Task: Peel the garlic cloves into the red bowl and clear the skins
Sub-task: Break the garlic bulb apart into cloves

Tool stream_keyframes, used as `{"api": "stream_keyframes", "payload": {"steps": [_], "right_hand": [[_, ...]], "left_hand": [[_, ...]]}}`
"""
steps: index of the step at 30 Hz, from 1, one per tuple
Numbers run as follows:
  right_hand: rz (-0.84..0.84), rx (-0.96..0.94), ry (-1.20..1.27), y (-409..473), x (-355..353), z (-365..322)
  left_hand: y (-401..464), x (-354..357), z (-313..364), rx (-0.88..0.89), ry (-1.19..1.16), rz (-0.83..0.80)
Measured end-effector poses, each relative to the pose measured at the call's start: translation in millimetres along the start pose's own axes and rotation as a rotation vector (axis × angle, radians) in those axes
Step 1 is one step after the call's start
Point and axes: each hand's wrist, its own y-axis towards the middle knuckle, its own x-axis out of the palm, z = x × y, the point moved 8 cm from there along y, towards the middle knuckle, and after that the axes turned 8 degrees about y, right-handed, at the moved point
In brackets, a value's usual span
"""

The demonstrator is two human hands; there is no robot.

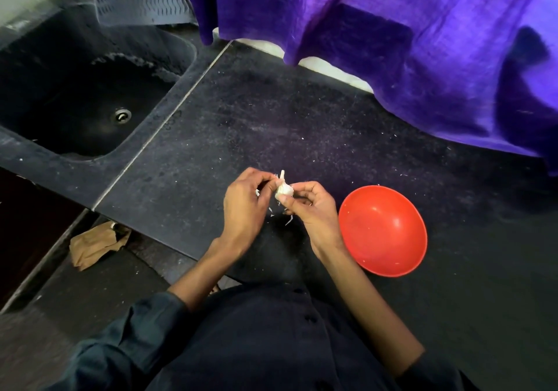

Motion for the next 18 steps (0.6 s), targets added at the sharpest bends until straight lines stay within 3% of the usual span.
{"api": "stream_keyframes", "payload": {"steps": [5,12,18], "right_hand": [[-0.067,0.142,0.256,-2.6,9.0,9.7],[-0.09,0.278,0.482,-4.0,16.9,13.4],[-0.079,0.288,0.526,-4.0,18.4,11.6]], "left_hand": [[-2.5,-3.3,12.3,0.147,0.095,0.047],[-4.3,-3.4,14.6,0.177,0.066,0.058],[-6.7,7.4,-16.0,-0.284,-0.436,-0.013]]}}
